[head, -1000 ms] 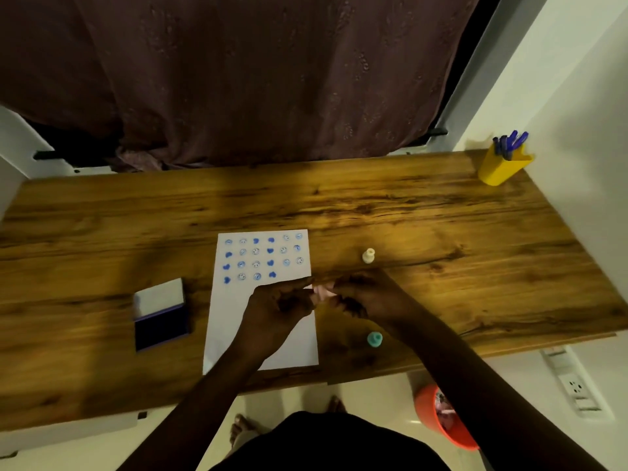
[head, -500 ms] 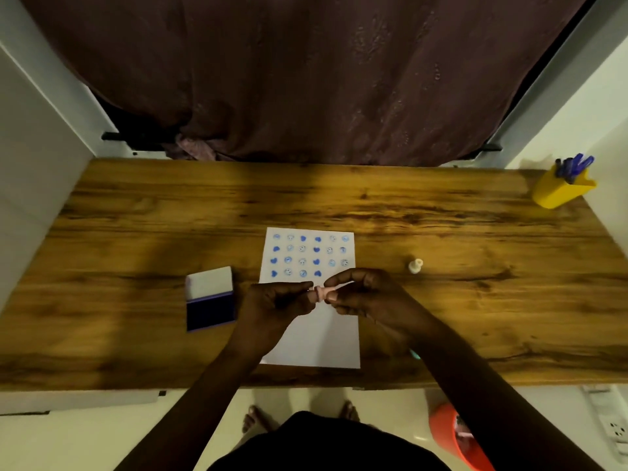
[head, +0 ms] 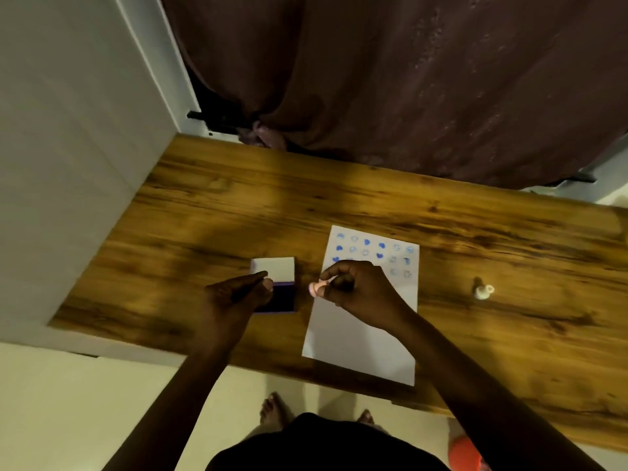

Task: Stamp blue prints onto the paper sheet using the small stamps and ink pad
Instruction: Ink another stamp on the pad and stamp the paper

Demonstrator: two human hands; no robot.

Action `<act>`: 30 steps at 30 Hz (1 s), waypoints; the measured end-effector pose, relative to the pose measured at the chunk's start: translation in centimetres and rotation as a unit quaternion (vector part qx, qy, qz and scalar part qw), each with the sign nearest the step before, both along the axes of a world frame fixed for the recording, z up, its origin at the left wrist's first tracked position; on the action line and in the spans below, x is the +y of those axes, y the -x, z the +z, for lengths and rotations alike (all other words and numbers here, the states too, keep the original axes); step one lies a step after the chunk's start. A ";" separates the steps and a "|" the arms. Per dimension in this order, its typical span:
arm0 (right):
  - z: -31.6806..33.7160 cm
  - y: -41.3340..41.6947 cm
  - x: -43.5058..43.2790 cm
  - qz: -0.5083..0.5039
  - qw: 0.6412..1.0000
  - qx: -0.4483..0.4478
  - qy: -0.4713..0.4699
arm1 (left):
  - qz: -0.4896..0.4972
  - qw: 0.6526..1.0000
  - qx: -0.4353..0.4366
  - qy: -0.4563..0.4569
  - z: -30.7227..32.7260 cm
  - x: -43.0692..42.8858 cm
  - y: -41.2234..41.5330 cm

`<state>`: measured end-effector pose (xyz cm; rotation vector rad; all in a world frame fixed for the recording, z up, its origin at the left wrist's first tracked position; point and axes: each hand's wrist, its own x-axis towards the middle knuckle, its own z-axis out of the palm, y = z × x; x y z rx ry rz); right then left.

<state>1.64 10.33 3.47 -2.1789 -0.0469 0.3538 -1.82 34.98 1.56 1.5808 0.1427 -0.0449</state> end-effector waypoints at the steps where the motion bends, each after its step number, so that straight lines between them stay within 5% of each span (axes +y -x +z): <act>1: -0.3 -0.3 1.0 0.013 1.000 -0.003 0.019 | 0.004 1.000 -0.005 -0.003 -0.1 1.0 0.1; 18: -3.5 -2.2 11.8 0.210 0.934 -0.124 0.261 | 0.103 0.992 0.060 0.030 -1.2 8.0 1.7; 26: -3.9 -1.9 13.3 0.218 0.914 -0.101 0.327 | 0.100 0.991 0.081 0.026 -1.6 8.4 1.3; 30: -4.0 -1.9 14.4 0.275 0.868 -0.019 0.412 | 0.088 0.993 0.080 0.012 -1.7 8.4 0.9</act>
